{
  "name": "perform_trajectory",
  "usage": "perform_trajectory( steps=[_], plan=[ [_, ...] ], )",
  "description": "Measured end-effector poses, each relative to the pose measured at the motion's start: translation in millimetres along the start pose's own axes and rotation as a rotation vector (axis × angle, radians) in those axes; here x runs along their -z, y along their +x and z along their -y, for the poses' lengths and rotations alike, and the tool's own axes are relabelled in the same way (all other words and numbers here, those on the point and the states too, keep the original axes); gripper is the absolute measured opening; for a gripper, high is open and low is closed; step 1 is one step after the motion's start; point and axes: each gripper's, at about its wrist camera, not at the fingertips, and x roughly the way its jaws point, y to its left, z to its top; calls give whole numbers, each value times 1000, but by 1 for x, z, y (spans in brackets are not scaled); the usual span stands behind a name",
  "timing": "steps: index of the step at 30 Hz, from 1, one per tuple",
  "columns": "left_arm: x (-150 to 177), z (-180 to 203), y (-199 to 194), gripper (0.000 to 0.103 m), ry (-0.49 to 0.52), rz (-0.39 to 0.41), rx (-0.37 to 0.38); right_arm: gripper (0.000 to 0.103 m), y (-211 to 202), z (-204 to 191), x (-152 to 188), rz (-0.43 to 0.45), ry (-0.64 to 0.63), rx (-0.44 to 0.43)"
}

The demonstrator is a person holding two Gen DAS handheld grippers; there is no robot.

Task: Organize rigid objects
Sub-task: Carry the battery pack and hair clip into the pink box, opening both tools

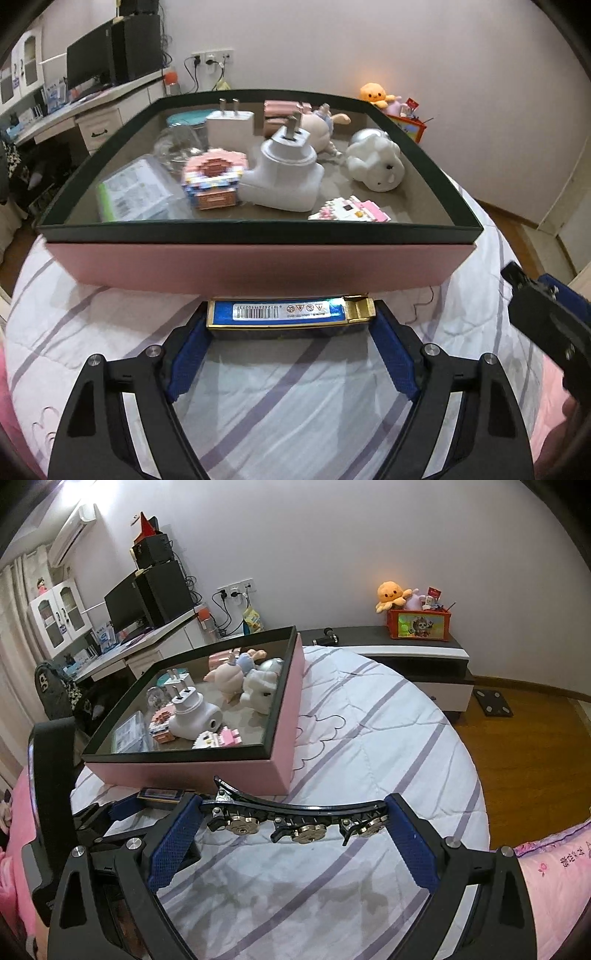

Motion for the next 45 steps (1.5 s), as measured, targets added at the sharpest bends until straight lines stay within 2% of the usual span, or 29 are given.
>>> perform_trajectory(
  steps=[7,12,20,31,38,45],
  plan=[
    [4,-31,-44,84,3,47,0,98,-10,-23,-6,15,-38,-8],
    [-7,-55,-76,84,5,112,-6,98,-17,-44,-19,40,-79,-27],
    [-57,-94,-101,84,-16,227,-25,98,-21,-72,-56,95,-141,-31],
    [-118,-106,-66,84,-13,258,-30,98,20,-93,-111,109,-164,-25],
    [-131,-103,-20,84,2,193,-21,98,68,-88,-126,57,-140,-21],
    [-129,-98,17,85,27,113,-37,99,107,-80,-122,-19,-124,-22]
  ],
)
